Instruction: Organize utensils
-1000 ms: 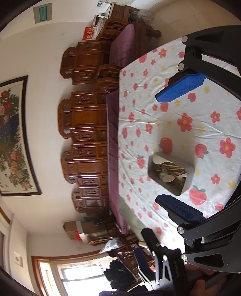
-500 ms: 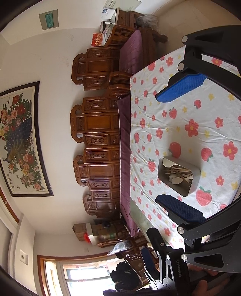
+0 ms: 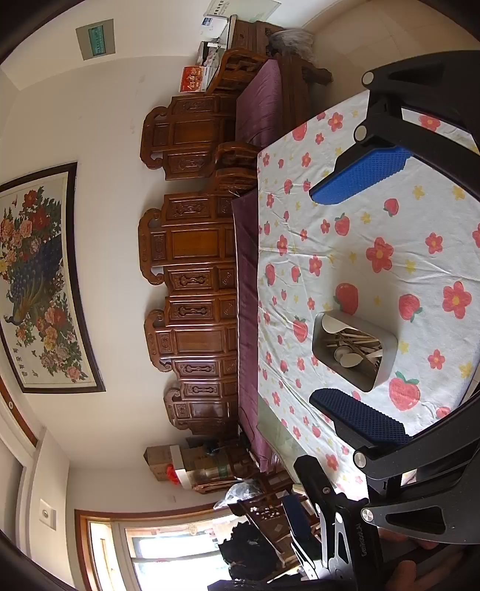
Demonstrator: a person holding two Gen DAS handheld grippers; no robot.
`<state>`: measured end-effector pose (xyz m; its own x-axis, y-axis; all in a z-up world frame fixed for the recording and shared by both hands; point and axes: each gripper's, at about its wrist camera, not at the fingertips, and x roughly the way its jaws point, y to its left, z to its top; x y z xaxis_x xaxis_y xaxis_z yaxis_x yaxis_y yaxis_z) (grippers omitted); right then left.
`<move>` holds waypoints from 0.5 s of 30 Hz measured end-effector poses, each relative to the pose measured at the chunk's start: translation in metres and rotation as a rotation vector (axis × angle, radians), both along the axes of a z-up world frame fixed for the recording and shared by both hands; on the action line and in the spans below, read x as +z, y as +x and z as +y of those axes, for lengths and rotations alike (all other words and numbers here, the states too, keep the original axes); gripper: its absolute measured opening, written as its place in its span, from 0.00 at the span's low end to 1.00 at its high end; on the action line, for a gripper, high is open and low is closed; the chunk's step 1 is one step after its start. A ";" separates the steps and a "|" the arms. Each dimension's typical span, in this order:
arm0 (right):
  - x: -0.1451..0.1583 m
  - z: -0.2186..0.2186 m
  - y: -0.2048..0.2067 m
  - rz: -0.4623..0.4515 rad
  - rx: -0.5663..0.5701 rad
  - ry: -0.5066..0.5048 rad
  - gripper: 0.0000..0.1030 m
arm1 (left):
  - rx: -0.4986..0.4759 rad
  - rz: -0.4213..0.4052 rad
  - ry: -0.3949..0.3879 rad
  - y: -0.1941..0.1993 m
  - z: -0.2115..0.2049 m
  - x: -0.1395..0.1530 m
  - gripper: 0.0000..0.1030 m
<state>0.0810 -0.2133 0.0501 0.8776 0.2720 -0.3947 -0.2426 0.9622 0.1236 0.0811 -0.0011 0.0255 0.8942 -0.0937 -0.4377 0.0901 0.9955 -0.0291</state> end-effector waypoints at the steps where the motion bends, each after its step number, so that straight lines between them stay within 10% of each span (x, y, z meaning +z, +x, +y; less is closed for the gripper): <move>1: 0.000 0.000 0.000 0.001 -0.001 0.000 0.97 | 0.000 0.000 0.000 0.001 0.000 0.000 0.93; 15: -0.001 0.000 0.000 0.003 -0.002 -0.001 0.97 | 0.001 -0.004 -0.003 0.000 0.000 0.001 0.93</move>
